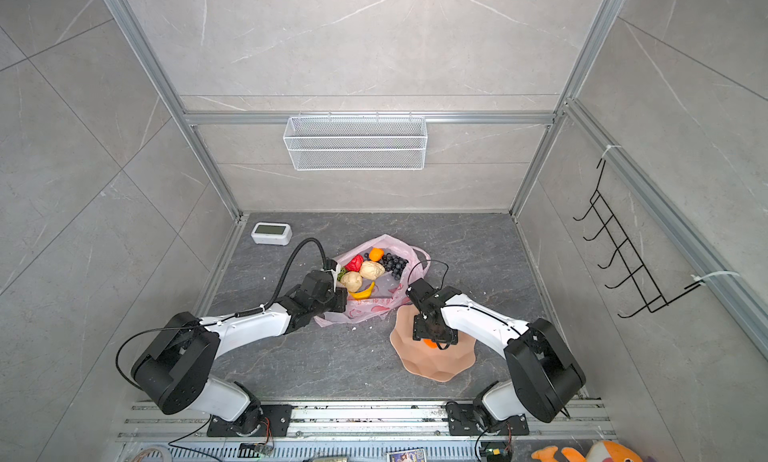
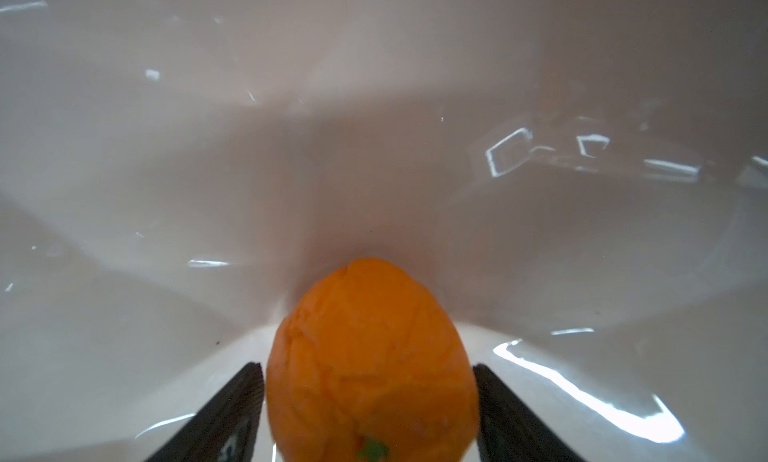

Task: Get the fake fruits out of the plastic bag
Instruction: 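Lower the tangerine into the peach bowl and open the right gripper, then reach the right gripper into the bag mouth held by the left gripper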

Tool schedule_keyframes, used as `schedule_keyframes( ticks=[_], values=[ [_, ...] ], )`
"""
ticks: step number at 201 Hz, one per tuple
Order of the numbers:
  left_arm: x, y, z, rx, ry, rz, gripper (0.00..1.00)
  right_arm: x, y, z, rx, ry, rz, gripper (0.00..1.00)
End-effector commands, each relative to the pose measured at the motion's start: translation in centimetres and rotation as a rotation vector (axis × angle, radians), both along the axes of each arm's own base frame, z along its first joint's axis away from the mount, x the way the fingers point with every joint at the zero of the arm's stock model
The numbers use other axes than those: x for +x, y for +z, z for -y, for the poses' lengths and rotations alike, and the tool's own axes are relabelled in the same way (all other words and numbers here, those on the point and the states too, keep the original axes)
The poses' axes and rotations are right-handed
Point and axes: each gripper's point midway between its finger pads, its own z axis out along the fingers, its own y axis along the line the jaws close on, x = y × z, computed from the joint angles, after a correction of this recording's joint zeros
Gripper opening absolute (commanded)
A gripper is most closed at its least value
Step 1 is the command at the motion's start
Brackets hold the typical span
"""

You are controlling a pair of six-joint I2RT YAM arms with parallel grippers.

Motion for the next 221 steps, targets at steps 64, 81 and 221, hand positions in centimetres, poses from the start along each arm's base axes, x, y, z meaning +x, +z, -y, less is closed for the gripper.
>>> schedule_keyframes(
  ticks=[64,81,221],
  values=[
    [1.0,1.7,-1.3,-0.060,0.115,0.085,0.00,7.2,11.1,-9.0,0.303,0.040,0.297,0.82],
    [1.0,1.7,-2.0,-0.046,0.142,0.091,0.00,8.9,11.3,-11.9,0.357,0.060,0.303,0.82],
    [0.9,2.1,-2.7,-0.076,0.181,0.098,0.00,18.3,2.0,-23.2,0.401,0.063,0.212,0.84]
  ],
)
